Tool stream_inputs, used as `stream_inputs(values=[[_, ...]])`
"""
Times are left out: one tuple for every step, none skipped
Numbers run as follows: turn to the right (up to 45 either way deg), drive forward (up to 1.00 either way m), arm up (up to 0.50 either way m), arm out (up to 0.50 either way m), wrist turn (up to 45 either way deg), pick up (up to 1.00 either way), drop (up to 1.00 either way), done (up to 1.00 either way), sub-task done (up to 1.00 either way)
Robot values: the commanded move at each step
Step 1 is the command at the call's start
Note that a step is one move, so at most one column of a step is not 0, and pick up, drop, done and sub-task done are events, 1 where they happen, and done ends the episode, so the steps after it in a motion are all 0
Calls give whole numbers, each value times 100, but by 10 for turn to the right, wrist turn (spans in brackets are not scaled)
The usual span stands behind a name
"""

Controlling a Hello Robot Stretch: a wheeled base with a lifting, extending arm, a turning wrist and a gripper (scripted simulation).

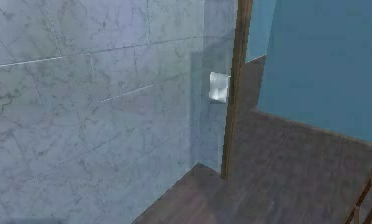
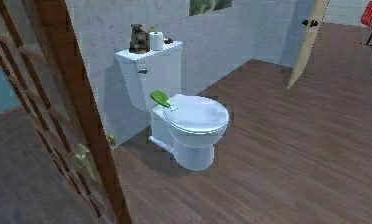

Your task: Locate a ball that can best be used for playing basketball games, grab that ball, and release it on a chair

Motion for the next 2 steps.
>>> stream_inputs(values=[[0,10,0,0,0,0,0,0,0],[210,0,0,0,0,0,0,0,0]])
